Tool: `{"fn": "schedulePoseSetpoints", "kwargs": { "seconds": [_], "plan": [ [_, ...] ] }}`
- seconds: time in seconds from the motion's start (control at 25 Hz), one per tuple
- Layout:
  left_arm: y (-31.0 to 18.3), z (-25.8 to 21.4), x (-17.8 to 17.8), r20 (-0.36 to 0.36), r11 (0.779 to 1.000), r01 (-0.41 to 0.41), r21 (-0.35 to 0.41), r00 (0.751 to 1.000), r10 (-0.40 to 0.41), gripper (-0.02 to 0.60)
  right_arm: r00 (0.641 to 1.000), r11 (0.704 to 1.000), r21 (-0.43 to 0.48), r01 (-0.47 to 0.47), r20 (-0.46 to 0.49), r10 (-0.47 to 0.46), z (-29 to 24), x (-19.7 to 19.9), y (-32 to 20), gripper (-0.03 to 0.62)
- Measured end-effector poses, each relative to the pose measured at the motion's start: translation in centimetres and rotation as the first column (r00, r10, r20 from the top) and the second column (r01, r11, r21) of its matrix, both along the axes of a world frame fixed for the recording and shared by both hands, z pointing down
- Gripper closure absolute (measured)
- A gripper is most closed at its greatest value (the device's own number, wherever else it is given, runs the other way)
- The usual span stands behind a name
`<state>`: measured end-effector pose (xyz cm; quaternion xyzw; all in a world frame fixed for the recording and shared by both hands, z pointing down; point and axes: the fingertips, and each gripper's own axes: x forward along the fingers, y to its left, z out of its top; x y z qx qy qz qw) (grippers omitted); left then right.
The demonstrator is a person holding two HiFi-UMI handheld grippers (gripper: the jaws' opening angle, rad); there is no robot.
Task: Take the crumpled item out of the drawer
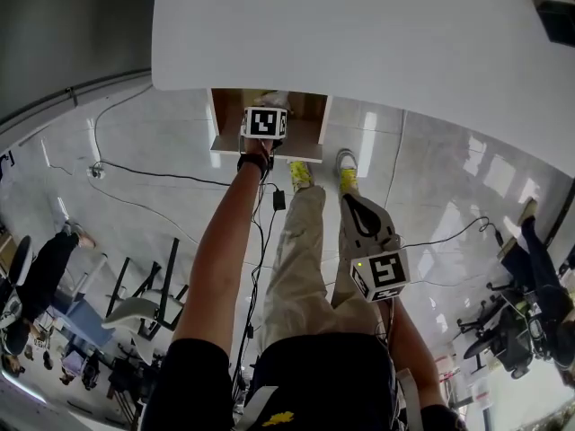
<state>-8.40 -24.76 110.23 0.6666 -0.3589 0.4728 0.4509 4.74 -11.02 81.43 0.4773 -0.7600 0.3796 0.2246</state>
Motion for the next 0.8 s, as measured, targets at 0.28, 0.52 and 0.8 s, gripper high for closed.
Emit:
{"fn": "schedulePoseSetpoints", "kwargs": {
  "seconds": [0.28, 0.52, 0.8],
  "plan": [
    [-0.7, 0.9, -1.0, 0.047, 0.999, 0.020, 0.035, 0.999, -0.022, 0.331, 1.000, 1.000, -0.003, -0.002, 0.000, 0.002, 0.0, -0.1, 0.8, 0.568],
    [-0.2, -0.1, -2.1, 0.038, 0.998, 0.052, 0.024, 0.998, -0.053, 0.459, 1.000, 1.000, 0.001, -0.019, -0.014, 0.019, -1.3, 0.2, 0.8, 0.568],
    [-0.6, -8.8, -3.2, 0.008, 0.983, 0.027, 0.183, 1.000, -0.029, 0.490, 0.999, 0.994, 0.102, -0.028, -0.036, 0.031, -8.3, 1.3, -2.7, 0.568]
  ]
}}
